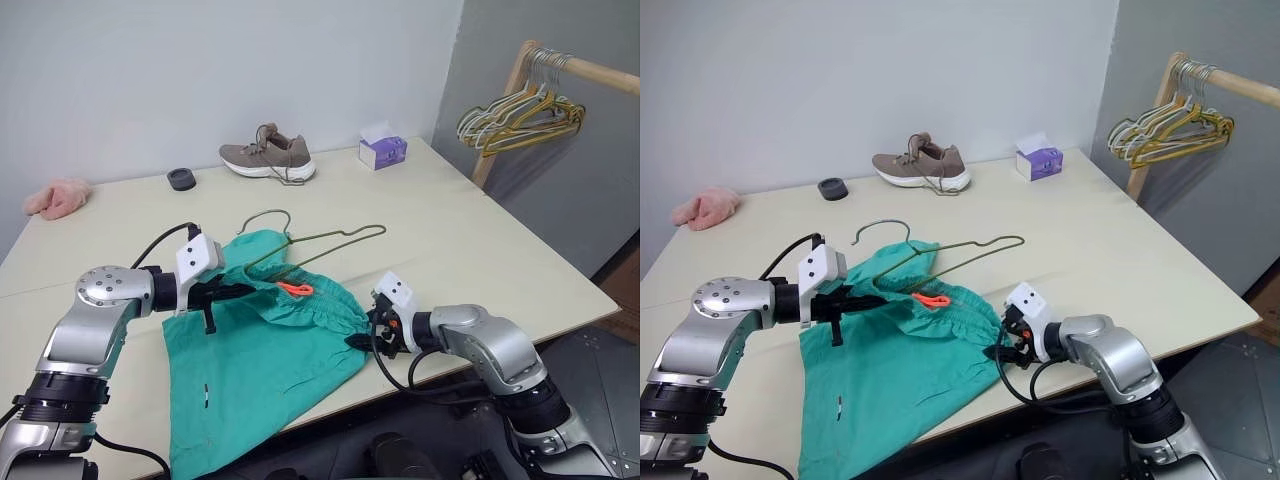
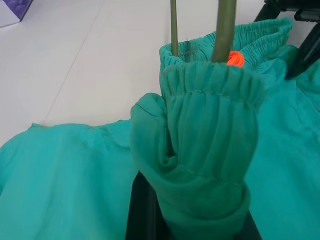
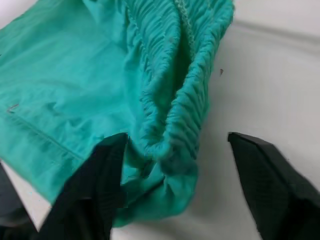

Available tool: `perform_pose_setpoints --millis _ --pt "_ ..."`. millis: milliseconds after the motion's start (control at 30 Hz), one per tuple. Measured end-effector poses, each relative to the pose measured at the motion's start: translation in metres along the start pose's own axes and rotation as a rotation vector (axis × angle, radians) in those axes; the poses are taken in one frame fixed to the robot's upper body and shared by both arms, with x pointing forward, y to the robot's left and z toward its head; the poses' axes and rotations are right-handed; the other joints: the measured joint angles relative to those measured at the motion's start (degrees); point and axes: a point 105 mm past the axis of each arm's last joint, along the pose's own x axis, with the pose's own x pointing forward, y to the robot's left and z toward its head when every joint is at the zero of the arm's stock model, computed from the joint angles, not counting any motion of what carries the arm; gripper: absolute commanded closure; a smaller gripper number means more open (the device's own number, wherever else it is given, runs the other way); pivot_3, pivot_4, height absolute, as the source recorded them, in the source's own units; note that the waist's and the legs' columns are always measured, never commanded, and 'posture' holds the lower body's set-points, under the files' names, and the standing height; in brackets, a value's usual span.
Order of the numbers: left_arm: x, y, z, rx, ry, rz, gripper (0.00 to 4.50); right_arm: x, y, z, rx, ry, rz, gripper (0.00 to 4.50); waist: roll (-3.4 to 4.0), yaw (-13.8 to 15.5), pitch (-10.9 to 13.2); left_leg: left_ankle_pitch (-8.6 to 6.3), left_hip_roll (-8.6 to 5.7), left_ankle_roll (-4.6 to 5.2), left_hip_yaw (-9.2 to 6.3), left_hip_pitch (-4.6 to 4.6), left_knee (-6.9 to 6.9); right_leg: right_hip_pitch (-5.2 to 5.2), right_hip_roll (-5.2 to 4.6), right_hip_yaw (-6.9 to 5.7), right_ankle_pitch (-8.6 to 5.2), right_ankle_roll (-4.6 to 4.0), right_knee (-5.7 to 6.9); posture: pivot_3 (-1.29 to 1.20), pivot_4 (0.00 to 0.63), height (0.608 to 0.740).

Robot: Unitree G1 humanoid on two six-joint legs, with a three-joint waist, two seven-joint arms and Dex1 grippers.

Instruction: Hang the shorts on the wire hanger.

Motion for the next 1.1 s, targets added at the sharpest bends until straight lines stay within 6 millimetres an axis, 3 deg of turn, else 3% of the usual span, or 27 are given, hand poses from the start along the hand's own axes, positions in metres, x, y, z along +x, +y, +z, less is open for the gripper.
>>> perform_pose_setpoints --millis 233,433,533,833,1100 --pt "-0.005 -0.001 0.007 -0.068 -0.055 0.049 4.5 -0.002 -0.014 0.007 -0.011 -0.057 -0.082 4.41 0.0 0.04 0.0 0.0 0.0 0.0 0.01 0.0 0.0 0.0 0.0 0.01 0.0 0.0 0.0 -0.26 0.0 0.74" --pt "-0.009 -0.023 0.014 -0.243 -0.134 -0.01 4.5 -0.029 -0.053 0.028 -0.015 -0.131 -0.191 4.47 0.03 0.02 0.02 0.0 0.0 0.01 0.03 0.0 0.0 0.01 0.01 0.0 0.0 0.01 0.0 -0.25 0.0 0.74" --pt "-0.017 -0.033 0.021 -0.31 -0.149 -0.083 4.5 -0.043 -0.063 0.035 -0.024 -0.134 -0.18 4.47 0.04 0.0 0.02 0.0 0.01 0.01 0.03 0.0 -0.02 0.01 0.02 -0.01 -0.01 0.01 0.0 -0.25 0.0 0.74" --pt "-0.033 -0.047 0.036 -0.418 -0.177 -0.217 4.5 -0.052 -0.063 0.036 -0.034 -0.118 -0.114 4.47 0.11 0.05 0.07 0.0 0.01 0.01 0.06 0.01 -0.02 0.02 0.03 0.01 -0.02 0.01 -0.02 -0.25 0.0 0.74" --pt "-0.039 -0.054 0.03 -0.341 -0.095 -0.235 4.5 -0.051 -0.054 0.032 -0.003 -0.102 -0.076 4.47 0.18 0.14 0.11 0.0 0.01 0.01 0.09 0.0 -0.03 0.0 0.02 0.06 -0.02 0.0 -0.02 -0.25 0.0 0.74"
